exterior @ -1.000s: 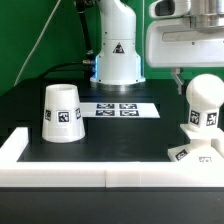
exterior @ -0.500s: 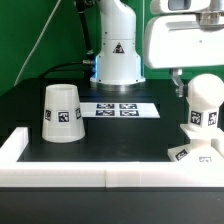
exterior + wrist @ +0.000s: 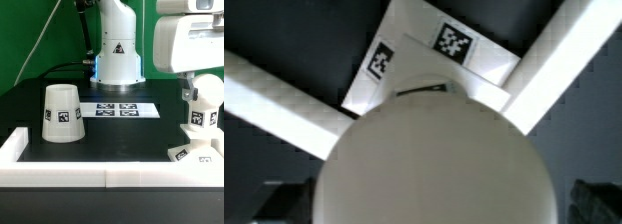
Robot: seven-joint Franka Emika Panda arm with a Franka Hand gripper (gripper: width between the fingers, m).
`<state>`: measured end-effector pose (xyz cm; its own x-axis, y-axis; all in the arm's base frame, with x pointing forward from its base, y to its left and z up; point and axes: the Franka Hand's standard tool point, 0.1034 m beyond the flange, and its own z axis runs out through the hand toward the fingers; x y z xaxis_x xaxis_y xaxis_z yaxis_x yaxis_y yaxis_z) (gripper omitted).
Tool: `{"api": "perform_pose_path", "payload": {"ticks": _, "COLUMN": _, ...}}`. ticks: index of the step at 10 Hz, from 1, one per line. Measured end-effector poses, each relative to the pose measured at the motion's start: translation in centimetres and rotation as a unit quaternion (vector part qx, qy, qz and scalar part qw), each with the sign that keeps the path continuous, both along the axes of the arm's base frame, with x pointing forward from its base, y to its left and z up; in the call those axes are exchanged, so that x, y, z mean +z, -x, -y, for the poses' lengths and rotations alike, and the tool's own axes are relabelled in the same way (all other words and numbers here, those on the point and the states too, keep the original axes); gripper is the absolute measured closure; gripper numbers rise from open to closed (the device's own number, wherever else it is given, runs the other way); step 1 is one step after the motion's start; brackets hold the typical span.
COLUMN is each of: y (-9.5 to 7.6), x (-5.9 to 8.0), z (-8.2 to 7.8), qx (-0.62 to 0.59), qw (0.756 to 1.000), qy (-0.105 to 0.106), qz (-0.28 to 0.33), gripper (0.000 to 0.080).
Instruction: Assemble lamp
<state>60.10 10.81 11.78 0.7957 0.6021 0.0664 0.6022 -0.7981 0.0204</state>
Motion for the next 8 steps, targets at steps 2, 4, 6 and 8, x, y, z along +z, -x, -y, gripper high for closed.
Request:
{"api": "perform_pose_path", "payload": {"ticks": 2, "y": 0.00, "x": -0.01, "z": 0.00, "qx": 0.057, "qw": 0.998, "qy": 0.005, "qz": 0.002, "gripper": 0.0100}}
{"api": "perform_pose_path", "payload": {"ticks": 4, "y": 0.09, "x": -0.14, "z": -0.04, "qx": 0.090, "qw": 0.996, "qy": 0.008, "qz": 0.001, "gripper": 0.0100}}
{"api": "perform_pose_path", "payload": {"ticks": 6, "y": 0.05, "x": -0.15, "z": 0.16, "qx": 0.125, "qw": 0.992, "qy": 0.010, "qz": 0.002, "gripper": 0.0190}}
{"api": "perform_pose_path", "payload": {"ticks": 8, "y": 0.04, "x": -0.15, "z": 0.16, "qx": 0.115, "qw": 0.993, "qy": 0.009, "qz": 0.002, "gripper": 0.0223}}
